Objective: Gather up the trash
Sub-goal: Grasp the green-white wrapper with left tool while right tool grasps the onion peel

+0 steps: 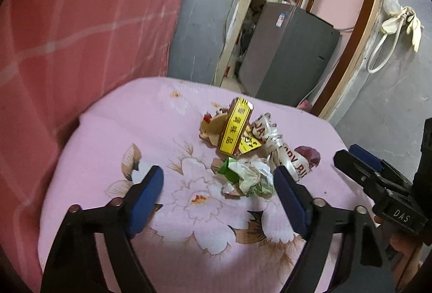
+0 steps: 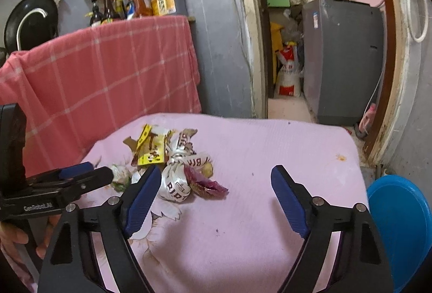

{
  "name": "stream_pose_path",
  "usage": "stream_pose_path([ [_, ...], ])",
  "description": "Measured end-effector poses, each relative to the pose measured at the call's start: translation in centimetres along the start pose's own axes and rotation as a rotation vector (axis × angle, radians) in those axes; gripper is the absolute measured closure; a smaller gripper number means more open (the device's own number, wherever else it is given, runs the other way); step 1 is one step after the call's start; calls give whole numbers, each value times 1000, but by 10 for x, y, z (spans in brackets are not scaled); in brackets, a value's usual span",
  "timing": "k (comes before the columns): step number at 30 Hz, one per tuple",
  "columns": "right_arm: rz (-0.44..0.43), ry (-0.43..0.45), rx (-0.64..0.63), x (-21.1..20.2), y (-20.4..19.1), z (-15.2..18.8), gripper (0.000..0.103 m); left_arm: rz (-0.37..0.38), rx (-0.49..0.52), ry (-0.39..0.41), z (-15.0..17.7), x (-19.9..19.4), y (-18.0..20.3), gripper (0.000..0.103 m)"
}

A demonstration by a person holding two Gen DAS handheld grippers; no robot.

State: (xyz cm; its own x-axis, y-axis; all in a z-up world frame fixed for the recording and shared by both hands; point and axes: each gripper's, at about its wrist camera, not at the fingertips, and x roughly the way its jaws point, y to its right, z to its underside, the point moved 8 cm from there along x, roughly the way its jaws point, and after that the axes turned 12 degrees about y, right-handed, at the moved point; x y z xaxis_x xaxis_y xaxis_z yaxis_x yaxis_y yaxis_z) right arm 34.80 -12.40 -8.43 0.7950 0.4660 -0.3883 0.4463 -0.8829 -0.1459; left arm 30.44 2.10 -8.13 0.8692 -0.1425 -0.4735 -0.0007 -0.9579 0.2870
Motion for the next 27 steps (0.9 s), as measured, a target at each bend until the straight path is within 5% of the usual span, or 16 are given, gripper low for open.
stream_pose_path([
  [11,-19,-180,25,39,0,24,52,35,-10,-68,7,13,8,58],
  [15,-42,-206,28,43,-2,28,54,53,-15,-88,11,16,9,73],
  [19,-68,-221,45,44,-3,30,65,71,-27,-108,15,19,12,81],
  [27,-60,-232,29,41,-6,32,69,73,-14,-109,14,11,16,86],
])
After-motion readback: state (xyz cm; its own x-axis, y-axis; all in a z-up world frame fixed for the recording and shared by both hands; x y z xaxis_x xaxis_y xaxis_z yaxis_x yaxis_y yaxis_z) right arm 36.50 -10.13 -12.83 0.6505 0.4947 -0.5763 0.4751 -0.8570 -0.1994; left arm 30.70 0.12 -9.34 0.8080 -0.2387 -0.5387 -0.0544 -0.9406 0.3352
